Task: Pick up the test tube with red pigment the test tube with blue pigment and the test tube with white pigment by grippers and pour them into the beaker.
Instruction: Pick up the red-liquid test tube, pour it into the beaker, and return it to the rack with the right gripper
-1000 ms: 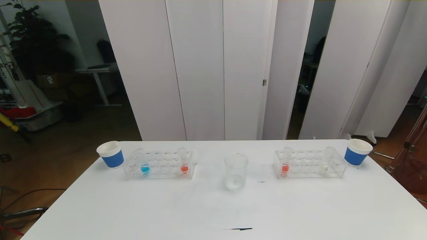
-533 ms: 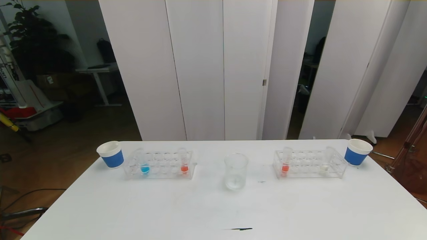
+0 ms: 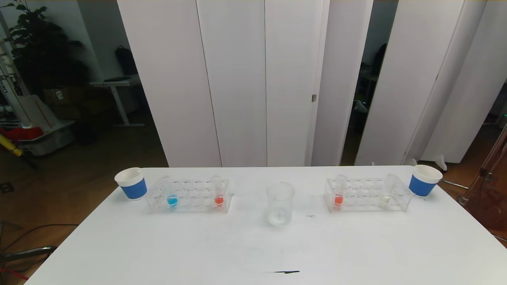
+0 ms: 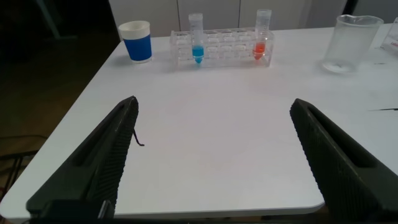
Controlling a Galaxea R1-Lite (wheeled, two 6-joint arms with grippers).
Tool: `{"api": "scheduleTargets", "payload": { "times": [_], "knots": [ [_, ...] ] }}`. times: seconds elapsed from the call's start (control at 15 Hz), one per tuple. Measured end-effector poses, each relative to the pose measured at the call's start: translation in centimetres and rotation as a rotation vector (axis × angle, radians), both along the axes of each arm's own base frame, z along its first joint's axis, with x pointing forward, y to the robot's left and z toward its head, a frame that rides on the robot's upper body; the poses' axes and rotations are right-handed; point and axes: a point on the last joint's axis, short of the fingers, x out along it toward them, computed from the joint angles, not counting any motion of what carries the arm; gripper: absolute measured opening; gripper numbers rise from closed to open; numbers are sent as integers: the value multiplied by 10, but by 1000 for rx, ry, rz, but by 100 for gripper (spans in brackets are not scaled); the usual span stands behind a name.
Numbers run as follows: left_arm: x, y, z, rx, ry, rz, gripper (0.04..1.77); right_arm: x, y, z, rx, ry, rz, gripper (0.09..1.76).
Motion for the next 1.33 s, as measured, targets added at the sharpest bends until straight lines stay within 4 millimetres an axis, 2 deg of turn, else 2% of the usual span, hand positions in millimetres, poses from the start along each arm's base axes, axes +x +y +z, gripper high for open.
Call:
{"api": "scheduleTargets", "payload": {
  "times": [0.27, 0.47, 0.6, 0.73, 0.93, 1.07, 1.33],
  "knots": [
    [0, 0, 0, 0, 0, 0, 174, 20, 0, 63, 21, -11, 17, 175],
    [0, 0, 0, 0, 0, 0, 174, 59, 1, 105, 58, 0, 20, 175],
    [0, 0, 0, 0, 0, 0, 174, 94, 2, 123, 77, 17, 19, 175],
    [0, 0, 0, 0, 0, 0, 174, 133, 3, 127, 91, 52, 18, 175],
    [0, 0, 0, 0, 0, 0, 174, 181, 5, 114, 116, 153, 18, 175],
    [0, 0, 0, 0, 0, 0, 174, 202, 13, 102, 139, 228, 49, 175],
    [0, 0, 0, 0, 0, 0, 174, 230, 38, 74, 145, 327, 121, 175]
  ]
}}
